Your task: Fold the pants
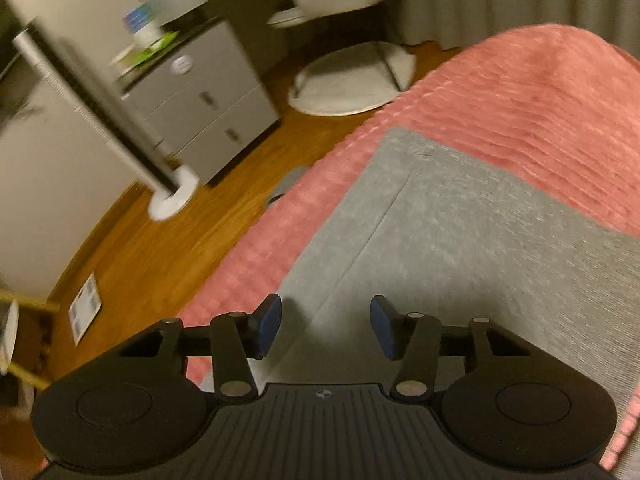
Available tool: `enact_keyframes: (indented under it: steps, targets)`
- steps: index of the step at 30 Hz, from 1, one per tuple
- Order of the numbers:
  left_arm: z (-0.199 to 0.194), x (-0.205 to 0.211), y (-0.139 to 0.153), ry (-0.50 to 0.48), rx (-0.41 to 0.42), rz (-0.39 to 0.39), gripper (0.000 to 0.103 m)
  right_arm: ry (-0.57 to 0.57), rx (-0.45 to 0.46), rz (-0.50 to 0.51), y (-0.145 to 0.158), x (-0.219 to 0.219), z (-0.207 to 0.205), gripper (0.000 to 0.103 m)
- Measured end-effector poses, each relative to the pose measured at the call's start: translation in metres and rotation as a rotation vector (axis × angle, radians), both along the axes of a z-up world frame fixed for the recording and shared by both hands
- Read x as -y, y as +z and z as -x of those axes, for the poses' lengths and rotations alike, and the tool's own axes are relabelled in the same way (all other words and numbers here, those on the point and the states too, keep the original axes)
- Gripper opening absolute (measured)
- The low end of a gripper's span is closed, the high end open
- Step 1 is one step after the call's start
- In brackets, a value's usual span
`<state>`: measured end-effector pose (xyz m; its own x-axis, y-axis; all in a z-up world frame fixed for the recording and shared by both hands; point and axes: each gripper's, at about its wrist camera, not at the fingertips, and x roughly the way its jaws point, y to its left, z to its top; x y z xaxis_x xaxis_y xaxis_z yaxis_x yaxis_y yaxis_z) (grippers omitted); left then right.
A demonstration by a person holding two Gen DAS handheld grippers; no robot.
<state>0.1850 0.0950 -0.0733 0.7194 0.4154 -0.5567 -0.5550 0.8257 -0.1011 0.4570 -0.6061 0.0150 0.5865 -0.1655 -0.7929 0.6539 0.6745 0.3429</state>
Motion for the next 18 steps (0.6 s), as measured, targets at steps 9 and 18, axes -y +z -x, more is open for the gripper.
enact_keyframes:
  steps: [9, 18]
  targets:
    - [0.000, 0.000, -0.001, 0.010, 0.015, -0.001, 0.103, 0.084, -0.068, 0.197, -0.011, -0.022, -0.029, 0.057]
    - [0.005, -0.017, 0.003, 0.004, 0.084, 0.105, 0.103, 0.029, 0.222, 0.083, 0.025, 0.002, 0.089, 0.002]
